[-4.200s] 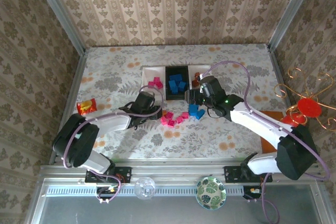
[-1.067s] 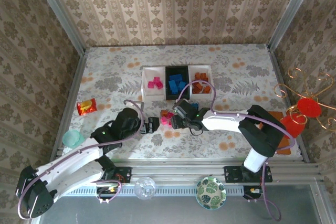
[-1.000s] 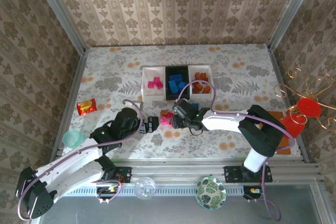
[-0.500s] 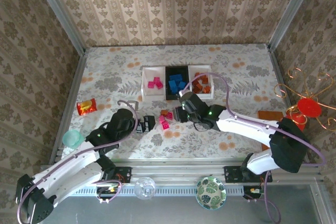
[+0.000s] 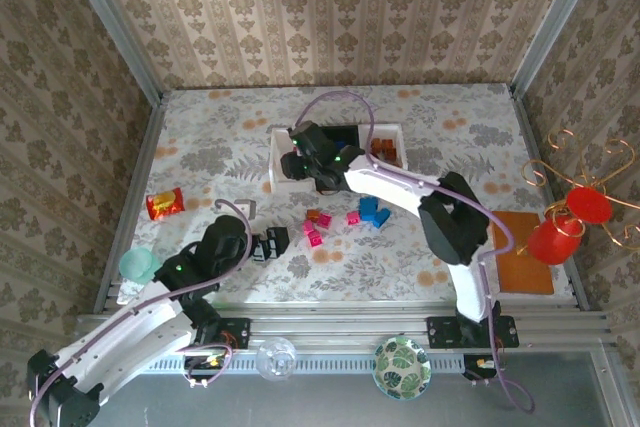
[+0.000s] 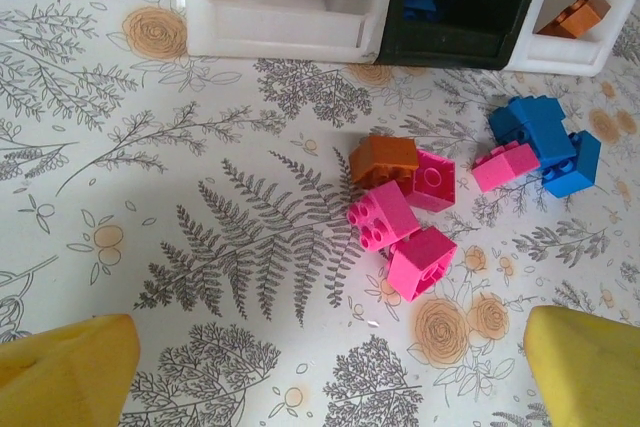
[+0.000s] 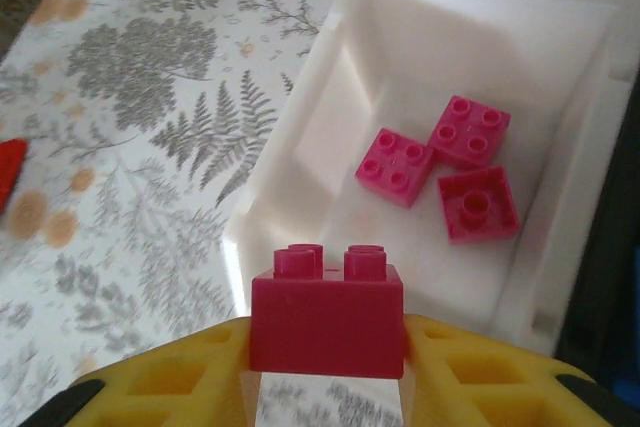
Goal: Sort the legos into containers by color
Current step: Place the lego in the container, then pick up the lego from the middle-left of the table.
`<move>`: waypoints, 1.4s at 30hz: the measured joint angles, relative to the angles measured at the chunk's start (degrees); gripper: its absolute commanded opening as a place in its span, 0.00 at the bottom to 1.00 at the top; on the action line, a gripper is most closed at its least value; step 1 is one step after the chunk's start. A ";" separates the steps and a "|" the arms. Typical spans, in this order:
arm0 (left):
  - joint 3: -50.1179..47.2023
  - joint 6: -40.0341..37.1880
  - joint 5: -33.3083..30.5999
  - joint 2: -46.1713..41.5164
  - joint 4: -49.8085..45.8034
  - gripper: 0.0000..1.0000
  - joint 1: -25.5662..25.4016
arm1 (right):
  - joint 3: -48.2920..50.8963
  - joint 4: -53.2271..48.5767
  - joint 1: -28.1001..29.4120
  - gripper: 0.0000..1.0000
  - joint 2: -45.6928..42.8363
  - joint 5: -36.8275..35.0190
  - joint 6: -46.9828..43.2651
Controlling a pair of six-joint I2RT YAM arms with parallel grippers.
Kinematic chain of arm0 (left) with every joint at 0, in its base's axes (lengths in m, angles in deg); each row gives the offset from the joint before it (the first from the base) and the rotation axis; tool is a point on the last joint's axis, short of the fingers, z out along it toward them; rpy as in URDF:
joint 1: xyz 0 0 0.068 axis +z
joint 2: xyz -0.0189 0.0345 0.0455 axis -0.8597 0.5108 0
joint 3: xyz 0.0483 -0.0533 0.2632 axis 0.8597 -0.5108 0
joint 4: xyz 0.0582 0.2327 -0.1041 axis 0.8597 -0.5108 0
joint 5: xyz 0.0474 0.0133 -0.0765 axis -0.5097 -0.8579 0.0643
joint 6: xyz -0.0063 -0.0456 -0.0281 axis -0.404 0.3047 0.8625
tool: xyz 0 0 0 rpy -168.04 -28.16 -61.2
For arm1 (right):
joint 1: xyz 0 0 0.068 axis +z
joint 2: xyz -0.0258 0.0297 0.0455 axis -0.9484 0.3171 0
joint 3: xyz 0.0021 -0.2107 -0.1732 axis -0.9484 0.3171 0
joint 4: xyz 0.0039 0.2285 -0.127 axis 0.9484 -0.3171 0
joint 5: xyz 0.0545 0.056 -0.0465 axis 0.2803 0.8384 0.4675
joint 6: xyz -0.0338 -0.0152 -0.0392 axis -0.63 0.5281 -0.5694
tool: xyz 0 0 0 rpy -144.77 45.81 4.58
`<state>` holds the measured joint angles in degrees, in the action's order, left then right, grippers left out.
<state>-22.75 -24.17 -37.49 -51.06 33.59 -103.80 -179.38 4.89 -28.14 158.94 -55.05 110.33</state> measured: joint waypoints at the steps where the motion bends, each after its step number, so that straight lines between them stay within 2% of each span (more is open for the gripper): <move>1: -0.15 0.04 0.00 -0.15 -0.09 1.00 0.00 | -2.10 -0.52 -0.42 0.48 1.84 0.17 0.11; 5: -0.57 0.28 0.59 -0.24 -0.85 1.00 0.04 | -8.24 -1.86 -1.70 0.69 6.34 1.38 0.81; 12: -0.57 0.39 1.53 0.50 -0.81 1.00 0.04 | -8.26 -2.03 -2.45 0.74 4.96 2.38 0.79; 18: -0.57 0.33 3.89 5.31 1.11 0.90 0.04 | 8.11 1.20 -1.40 0.75 -9.51 2.40 0.39; 22: -0.24 0.15 5.66 12.28 4.59 0.88 -0.28 | 21.00 5.16 -0.26 0.75 -21.66 2.16 1.05; 25: 1.44 -0.48 6.23 18.71 7.02 0.82 -1.99 | 30.10 7.43 0.22 0.75 -29.07 1.90 1.88; 29: 6.34 -2.08 6.40 27.96 9.90 0.84 -4.85 | 40.72 8.22 0.22 0.76 -36.35 0.35 3.19; 34: 12.41 -3.98 5.22 38.45 12.61 0.86 -8.44 | 47.98 7.30 0.17 0.76 -43.93 -2.01 4.20; 42: 16.37 -4.57 -0.96 48.76 12.96 0.75 -12.31 | 50.77 6.80 0.00 0.77 -53.20 -4.35 4.52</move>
<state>-6.38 -28.74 -38.45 -2.29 46.55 -116.10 -128.61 11.69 -28.14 105.74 -59.40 114.86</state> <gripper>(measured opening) 0.773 0.768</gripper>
